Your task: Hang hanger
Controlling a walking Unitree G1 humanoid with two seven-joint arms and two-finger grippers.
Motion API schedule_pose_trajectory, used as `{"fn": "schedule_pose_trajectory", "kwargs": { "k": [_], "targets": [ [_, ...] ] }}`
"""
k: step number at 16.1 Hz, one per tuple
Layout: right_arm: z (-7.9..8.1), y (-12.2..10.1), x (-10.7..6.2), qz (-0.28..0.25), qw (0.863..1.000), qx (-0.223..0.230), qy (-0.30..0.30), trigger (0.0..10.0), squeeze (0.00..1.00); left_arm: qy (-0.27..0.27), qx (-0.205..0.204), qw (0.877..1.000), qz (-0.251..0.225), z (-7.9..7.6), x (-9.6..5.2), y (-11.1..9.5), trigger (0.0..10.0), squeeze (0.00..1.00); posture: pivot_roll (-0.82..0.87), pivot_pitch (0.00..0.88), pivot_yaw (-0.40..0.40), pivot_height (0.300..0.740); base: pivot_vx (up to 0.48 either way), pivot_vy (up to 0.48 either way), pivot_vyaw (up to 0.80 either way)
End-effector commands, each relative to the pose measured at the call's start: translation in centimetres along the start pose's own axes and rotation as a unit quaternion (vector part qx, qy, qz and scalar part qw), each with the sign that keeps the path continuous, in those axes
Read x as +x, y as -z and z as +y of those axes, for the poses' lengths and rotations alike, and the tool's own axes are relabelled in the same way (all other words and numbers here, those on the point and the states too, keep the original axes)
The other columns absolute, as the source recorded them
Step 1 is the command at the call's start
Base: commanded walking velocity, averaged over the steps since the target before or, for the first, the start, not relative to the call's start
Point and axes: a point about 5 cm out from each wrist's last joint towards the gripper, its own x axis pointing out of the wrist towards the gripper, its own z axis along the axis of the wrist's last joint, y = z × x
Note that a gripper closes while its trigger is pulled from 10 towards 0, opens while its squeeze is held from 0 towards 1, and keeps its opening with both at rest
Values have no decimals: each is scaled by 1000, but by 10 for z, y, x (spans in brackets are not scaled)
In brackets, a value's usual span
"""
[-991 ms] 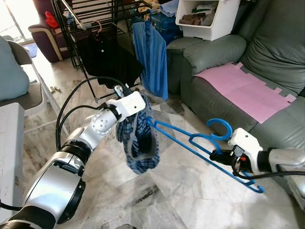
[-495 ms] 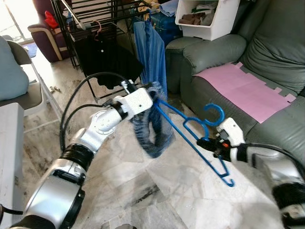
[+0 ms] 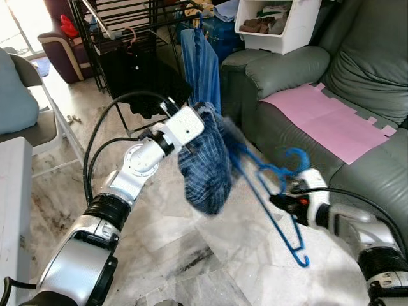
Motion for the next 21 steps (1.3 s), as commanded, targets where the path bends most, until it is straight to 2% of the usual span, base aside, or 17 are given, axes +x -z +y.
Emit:
{"fn": "schedule_pose_trajectory", "kwargs": {
  "k": [1, 14, 15, 16, 17, 18, 20, 21],
  "targets": [
    [0, -8, 0, -16, 1000, 2, 0, 10000, 0, -2, 0, 1000, -4, 3, -1, -2, 10000, 0, -160, 0, 33, 740, 0, 0, 0],
    [0, -8, 0, -16, 1000, 2, 0, 10000, 0, -2, 0, 1000, -4, 3, -1, -2, 10000, 0, -160, 0, 33, 740, 0, 0, 0],
    [-11, -8, -3, -32, 998, 39, 45, 10000, 0, -6, -6, 1000, -5, 5, -2, -3, 10000, 0, -160, 0, 33, 740, 0, 0, 0],
    [3, -95, 14, -168, 980, 32, 99, 10000, 0, 45, -61, 997, 30, -42, -20, 21, 10000, 0, -142, 0, 20, 740, 0, 0, 0],
    [10, -116, 17, -196, 974, 24, 110, 10000, 0, 60, -74, 995, 41, -55, -27, 27, 10000, 0, -143, 0, 19, 740, 0, 0, 0],
    [14, -122, 19, -202, 972, 19, 117, 10000, 0, 65, -80, 994, 48, -59, -32, 31, 10000, 0, -143, 0, 18, 740, 0, 0, 0],
    [11, -117, 20, -195, 972, 39, 125, 10000, 0, 64, -85, 993, 51, -59, -34, 33, 10000, 0, -143, 0, 17, 740, 0, 0, 0],
    [6, -115, 19, -198, 966, 78, 144, 10000, 0, 66, -89, 993, 51, -61, -34, 33, 10000, 0, -146, 0, 17, 740, 0, 0, 0]
  ]
}}
